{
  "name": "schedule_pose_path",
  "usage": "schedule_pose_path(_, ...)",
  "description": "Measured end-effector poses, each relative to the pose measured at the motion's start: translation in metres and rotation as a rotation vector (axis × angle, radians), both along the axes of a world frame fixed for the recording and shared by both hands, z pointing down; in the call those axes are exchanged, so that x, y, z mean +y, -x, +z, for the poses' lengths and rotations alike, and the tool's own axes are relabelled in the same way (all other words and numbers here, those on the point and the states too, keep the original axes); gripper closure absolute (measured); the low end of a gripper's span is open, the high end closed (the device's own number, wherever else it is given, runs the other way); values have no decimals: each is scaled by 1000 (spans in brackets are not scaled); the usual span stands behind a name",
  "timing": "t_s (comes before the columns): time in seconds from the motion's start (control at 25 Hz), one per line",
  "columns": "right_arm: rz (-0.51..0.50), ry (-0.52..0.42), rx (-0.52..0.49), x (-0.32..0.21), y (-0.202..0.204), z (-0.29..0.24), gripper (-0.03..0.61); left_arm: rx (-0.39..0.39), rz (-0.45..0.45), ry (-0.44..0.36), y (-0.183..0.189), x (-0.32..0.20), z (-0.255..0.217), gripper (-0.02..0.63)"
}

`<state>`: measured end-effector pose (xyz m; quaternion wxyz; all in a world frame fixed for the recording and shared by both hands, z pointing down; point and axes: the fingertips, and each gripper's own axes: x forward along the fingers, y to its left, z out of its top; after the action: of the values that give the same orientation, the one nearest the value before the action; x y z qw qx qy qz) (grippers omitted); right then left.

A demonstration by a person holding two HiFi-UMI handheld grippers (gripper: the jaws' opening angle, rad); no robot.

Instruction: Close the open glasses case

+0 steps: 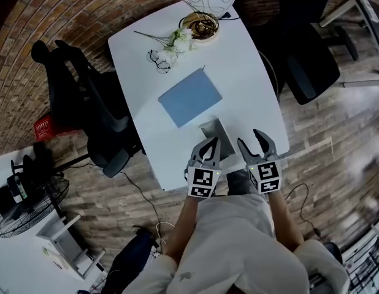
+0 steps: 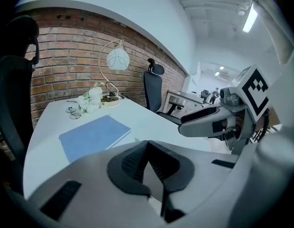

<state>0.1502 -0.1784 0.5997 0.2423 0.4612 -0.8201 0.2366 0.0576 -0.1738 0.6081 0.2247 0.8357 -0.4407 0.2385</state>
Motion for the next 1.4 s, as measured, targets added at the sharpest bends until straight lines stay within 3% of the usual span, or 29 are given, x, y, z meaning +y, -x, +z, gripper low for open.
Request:
schedule_pose_path(0.8,-49,73,21,-1,3,42,333,-26,2,93,-13,2,44,611)
schedule_pose_path(1.4,-67,107,32,2,9,59,333,-34,14,119,-20,5,59,611)
